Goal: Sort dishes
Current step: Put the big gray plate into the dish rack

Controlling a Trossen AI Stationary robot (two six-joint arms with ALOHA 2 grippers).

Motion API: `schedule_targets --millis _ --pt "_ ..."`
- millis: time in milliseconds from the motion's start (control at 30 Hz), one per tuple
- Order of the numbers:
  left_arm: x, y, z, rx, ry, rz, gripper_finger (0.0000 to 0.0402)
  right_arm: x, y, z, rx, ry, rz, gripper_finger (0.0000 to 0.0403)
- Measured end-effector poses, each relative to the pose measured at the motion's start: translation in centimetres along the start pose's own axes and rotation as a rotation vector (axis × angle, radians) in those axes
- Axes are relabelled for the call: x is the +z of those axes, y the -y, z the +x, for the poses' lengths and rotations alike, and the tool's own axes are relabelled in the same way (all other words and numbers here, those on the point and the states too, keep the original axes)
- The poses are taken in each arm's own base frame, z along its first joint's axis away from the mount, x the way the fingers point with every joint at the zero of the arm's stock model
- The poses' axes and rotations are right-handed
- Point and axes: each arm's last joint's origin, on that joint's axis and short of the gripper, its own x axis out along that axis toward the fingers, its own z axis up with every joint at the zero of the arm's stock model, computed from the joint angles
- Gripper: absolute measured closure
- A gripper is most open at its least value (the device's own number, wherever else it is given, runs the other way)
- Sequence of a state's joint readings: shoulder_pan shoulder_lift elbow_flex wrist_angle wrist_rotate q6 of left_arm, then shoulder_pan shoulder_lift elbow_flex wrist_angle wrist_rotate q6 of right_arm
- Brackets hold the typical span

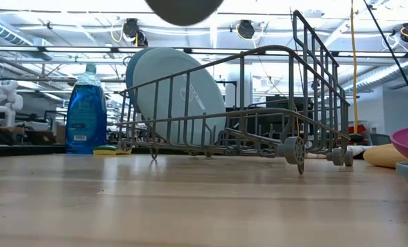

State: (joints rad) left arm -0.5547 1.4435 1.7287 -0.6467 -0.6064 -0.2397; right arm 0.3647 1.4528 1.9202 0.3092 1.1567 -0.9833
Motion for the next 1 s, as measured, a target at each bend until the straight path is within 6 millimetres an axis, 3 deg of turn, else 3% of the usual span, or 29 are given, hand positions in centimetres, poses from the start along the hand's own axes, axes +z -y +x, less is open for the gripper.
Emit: schedule_targets --millis 167,333,667,1000 --pt "0.7 -2.4 1.8 -0.083 0.1 -0.023 0.0401 0.4 0.9 -0.6 0.016 0.008 0.021 0.0186" --pt "-0.2 -5.4 3.7 -0.148 0.144 -0.071 0.0401 0.8 1.8 -1.3 0.02 -0.005 0.035 0.0186" --pt "-6.6 -13.3 5.4 -0.258 0.19 -0.3 0.0401 1.0 1.9 -2.3 0.04 -0.038 0.003 0.0186" --pt "-12.6 -19.0 6.1 -0.347 0.255 -0.484 0.0401 1.0 1.7 -2.4 0.049 -0.043 -0.018 0.0186"
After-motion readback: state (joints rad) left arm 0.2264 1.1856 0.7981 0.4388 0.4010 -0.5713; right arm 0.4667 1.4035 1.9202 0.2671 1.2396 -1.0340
